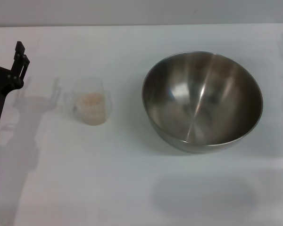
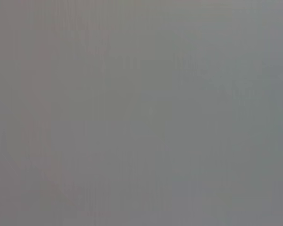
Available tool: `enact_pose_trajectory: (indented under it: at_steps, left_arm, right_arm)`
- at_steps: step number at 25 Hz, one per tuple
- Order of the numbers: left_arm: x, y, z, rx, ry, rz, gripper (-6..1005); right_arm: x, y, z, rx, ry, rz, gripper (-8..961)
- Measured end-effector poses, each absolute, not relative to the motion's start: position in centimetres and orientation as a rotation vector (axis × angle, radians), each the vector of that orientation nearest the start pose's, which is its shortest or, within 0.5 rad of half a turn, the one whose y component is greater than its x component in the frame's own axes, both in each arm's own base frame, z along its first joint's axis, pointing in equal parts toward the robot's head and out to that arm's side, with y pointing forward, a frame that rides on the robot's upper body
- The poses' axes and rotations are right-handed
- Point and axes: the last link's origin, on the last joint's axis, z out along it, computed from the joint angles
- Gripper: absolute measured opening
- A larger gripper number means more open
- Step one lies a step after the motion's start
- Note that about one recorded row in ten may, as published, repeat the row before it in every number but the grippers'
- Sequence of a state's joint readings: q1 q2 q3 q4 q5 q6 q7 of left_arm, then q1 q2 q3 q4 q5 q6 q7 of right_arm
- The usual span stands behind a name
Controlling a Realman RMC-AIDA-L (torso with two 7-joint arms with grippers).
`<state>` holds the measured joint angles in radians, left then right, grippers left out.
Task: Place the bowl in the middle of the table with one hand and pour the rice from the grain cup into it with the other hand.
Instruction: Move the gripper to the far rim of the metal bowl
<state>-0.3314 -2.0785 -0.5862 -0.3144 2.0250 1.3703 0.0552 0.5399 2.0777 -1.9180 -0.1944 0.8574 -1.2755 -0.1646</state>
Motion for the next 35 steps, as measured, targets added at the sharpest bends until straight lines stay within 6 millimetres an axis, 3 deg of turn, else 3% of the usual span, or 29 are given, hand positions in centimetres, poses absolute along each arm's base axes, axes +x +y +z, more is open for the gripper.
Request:
enact_pose_trajectory:
  at_steps: [17, 24, 29, 35]
  left_arm:
    - [-30.5, 29.6, -2.1, -1.518, -0.395, -0.782, 738]
    - [-30.5, 29.6, -2.1, -1.517, -0.396, -0.783, 739]
    - [-30.6, 29.7, -2.0, -1.513, -0.396, -0.780, 739]
    - [-30.6, 29.7, -2.0, -1.515, -0.393, -0.778, 738]
  right_arm:
    - [29.0, 37.4, 4.6, -1.276, 0.116, 0.503, 728]
    - [27.4, 39.2, 3.6, -1.334, 0.186, 0.532, 719]
    - [25.3, 41.2, 2.1, -1.443, 0.360, 0.568, 713]
    - [20.4, 43.0, 1.0, -1.718, 0.570, 0.536, 706]
